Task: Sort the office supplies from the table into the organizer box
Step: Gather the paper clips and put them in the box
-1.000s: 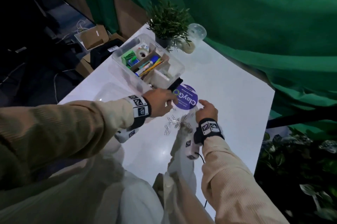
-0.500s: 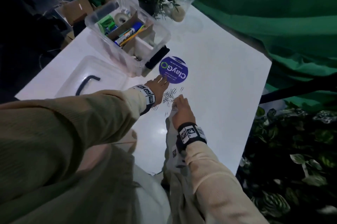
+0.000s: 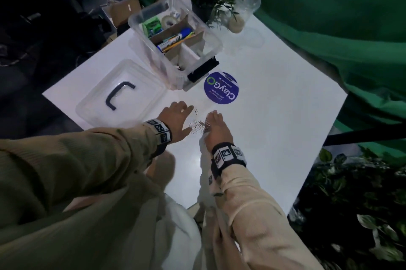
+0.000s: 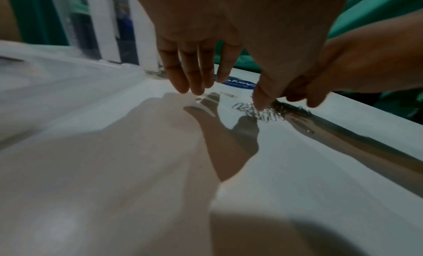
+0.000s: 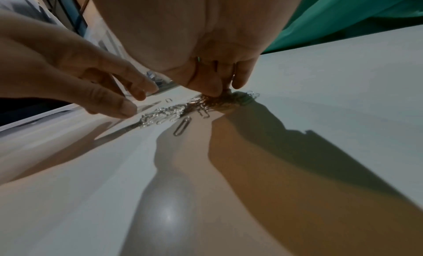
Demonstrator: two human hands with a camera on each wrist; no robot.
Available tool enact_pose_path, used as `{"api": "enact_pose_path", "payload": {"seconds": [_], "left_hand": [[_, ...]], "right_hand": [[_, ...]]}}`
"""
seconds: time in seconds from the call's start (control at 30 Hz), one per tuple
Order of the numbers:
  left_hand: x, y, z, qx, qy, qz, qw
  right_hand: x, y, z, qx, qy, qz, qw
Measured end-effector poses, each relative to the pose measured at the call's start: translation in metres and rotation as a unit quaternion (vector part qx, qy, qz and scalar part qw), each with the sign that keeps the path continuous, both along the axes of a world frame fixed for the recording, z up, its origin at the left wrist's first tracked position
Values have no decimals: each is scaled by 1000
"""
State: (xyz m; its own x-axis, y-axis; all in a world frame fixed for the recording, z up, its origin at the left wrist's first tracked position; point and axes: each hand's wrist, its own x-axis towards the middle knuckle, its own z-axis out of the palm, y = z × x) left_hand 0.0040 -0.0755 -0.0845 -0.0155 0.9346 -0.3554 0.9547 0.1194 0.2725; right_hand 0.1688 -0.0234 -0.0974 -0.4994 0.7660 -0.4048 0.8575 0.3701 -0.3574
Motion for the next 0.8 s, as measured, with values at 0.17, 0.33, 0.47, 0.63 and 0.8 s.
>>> {"api": "enact_pose_path", "payload": {"seconds": [0.17,0.33,0.47,0.63,0.8], "left_hand": [[2,16,1,-12,-5,7,1000],[17,18,0,-20,72,-52,996],[23,3,-8,10,62,-110,992],[22,-3,-7,34,-11,-75,996],[40,7,-7,-21,-7,-47,999]], "right_hand": [[28,-4,3,44,81,-106,990],[35,-13,16,-12,35,-79,996],[33,-24,17,-26,36,-54,998],[34,-20,13,48,46,-118,991],[31,-11,8,31,-8,-104,994]]}}
